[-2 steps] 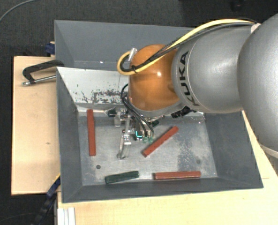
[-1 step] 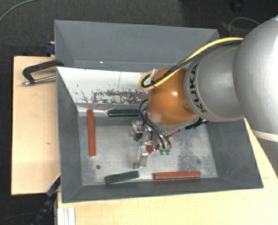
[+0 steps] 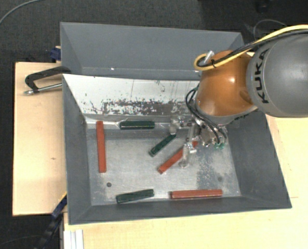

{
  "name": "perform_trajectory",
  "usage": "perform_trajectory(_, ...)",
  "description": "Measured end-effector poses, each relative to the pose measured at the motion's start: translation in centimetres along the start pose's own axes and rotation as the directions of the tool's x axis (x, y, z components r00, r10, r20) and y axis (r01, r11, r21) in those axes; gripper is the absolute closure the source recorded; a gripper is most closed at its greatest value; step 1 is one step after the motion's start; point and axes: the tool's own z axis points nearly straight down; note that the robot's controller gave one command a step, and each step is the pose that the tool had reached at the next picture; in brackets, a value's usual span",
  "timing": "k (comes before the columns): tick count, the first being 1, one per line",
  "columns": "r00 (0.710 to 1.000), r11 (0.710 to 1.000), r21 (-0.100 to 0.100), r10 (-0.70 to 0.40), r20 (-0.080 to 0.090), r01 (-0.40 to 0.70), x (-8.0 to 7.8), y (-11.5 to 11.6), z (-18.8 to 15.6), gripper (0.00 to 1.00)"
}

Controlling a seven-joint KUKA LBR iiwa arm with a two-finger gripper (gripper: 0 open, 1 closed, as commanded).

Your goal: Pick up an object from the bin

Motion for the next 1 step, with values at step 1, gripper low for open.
perform_trajectory(1,0.82,0.82,-0.009,-0.572,-0.004,0.572,1.93,3.23,3.87,0.0)
